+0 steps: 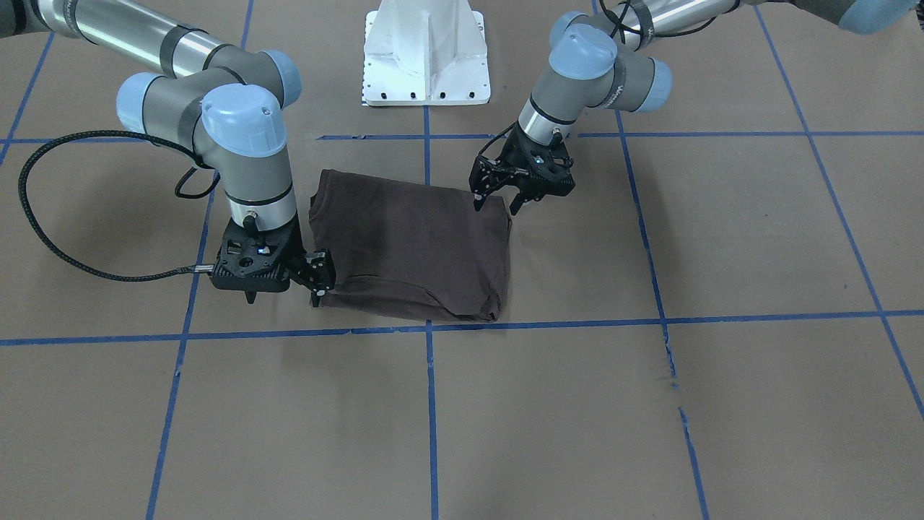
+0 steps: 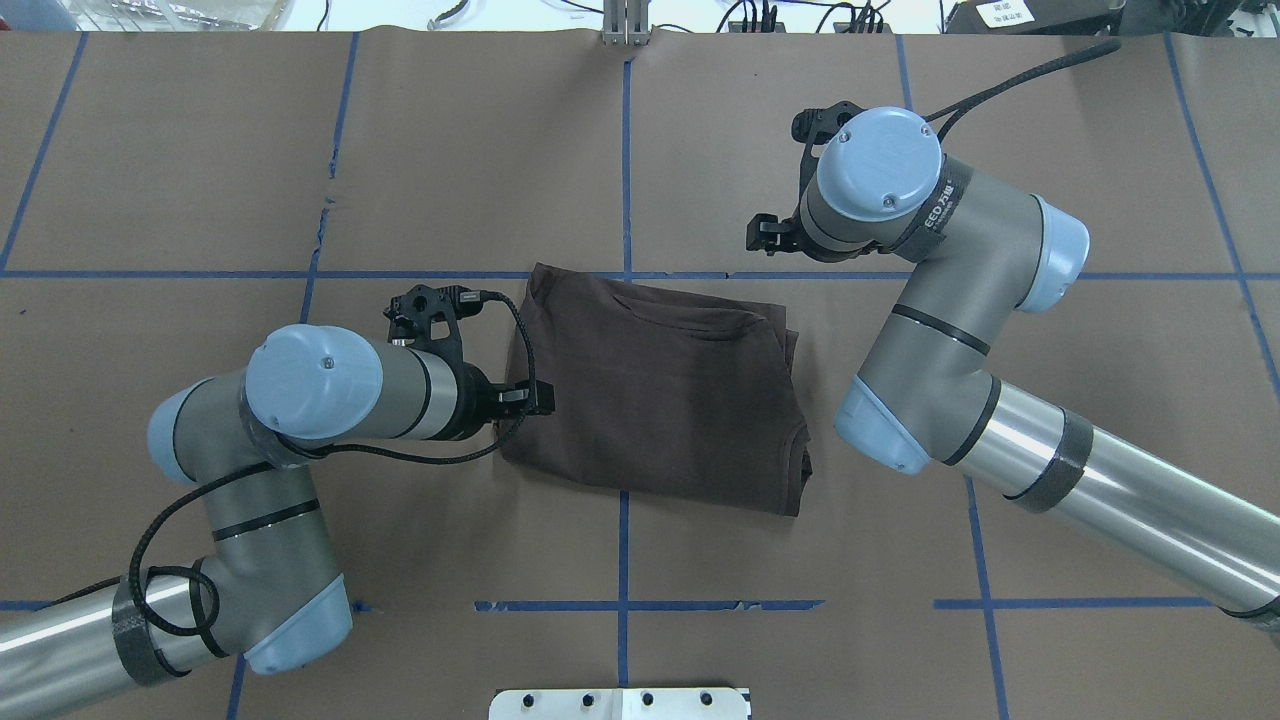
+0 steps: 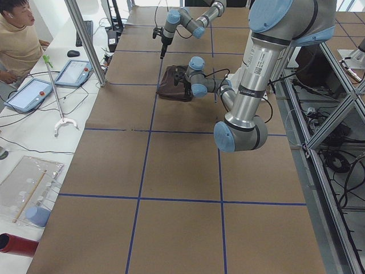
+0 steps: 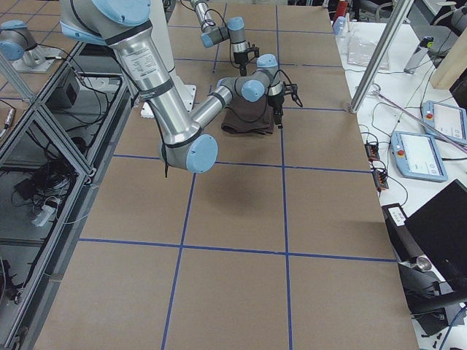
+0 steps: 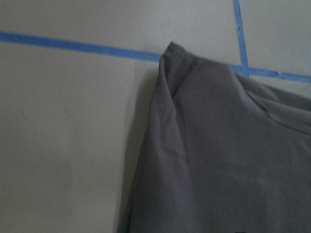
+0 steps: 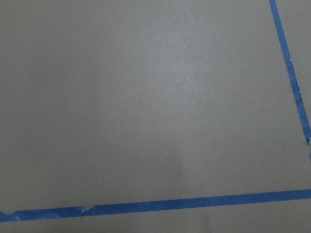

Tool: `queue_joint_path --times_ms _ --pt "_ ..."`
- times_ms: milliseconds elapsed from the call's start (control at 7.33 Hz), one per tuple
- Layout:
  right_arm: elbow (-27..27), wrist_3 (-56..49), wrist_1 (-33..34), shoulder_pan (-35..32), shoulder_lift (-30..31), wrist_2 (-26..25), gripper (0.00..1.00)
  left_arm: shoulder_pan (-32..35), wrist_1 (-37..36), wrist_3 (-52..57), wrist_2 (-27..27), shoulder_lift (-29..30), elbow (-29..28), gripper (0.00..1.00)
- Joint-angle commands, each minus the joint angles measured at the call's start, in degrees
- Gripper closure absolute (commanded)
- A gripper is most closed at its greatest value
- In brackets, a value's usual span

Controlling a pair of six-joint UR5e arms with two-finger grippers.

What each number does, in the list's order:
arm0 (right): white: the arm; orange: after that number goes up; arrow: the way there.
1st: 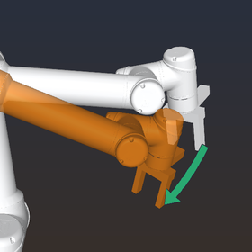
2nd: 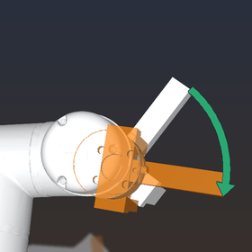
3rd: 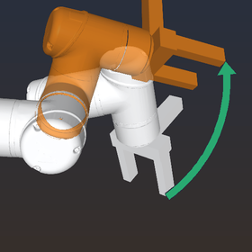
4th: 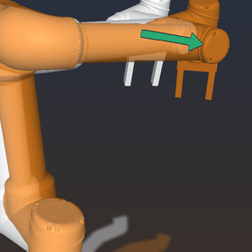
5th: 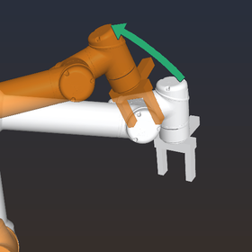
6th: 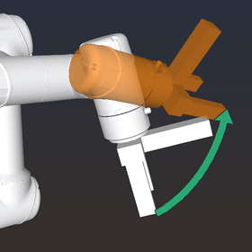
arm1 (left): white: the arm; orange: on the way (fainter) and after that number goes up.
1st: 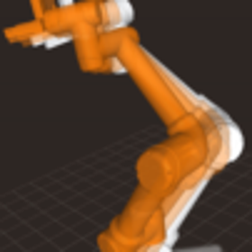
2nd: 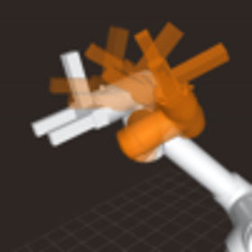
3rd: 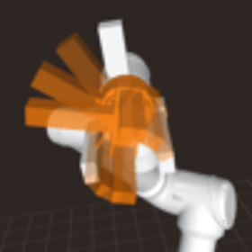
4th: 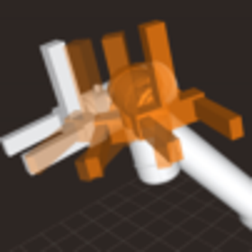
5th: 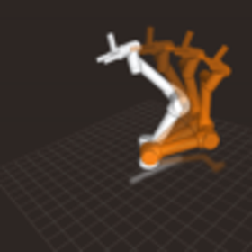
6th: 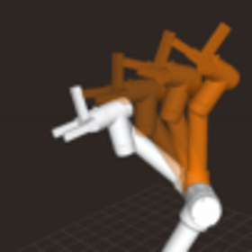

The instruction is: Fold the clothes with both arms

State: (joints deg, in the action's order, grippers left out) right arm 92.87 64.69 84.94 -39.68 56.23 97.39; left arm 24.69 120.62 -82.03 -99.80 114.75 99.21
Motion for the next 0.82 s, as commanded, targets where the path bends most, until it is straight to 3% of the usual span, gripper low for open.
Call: queue_joint_path --times_ms 0,409,546,682 --pt "0.0 0.0 0.0 0.0 0.0 0.0 0.0 -1.9 0.0 -1.7 1.1 -0.4 -0.2 0.36" --pt "0.4 0.0 0.0 0.0 0.4 0.0 0.0 -1.8 -0.2 -1.7 1.3 -0.7 -0.6 0.36" --pt "0.4 0.0 0.0 0.0 0.4 0.0 0.0 -1.9 -0.2 -1.8 1.3 -0.7 -0.5 0.41" --pt "0.4 0.0 0.0 0.0 0.4 -0.1 0.0 -2.2 -0.2 -3.0 1.3 -0.6 -0.5 0.6"
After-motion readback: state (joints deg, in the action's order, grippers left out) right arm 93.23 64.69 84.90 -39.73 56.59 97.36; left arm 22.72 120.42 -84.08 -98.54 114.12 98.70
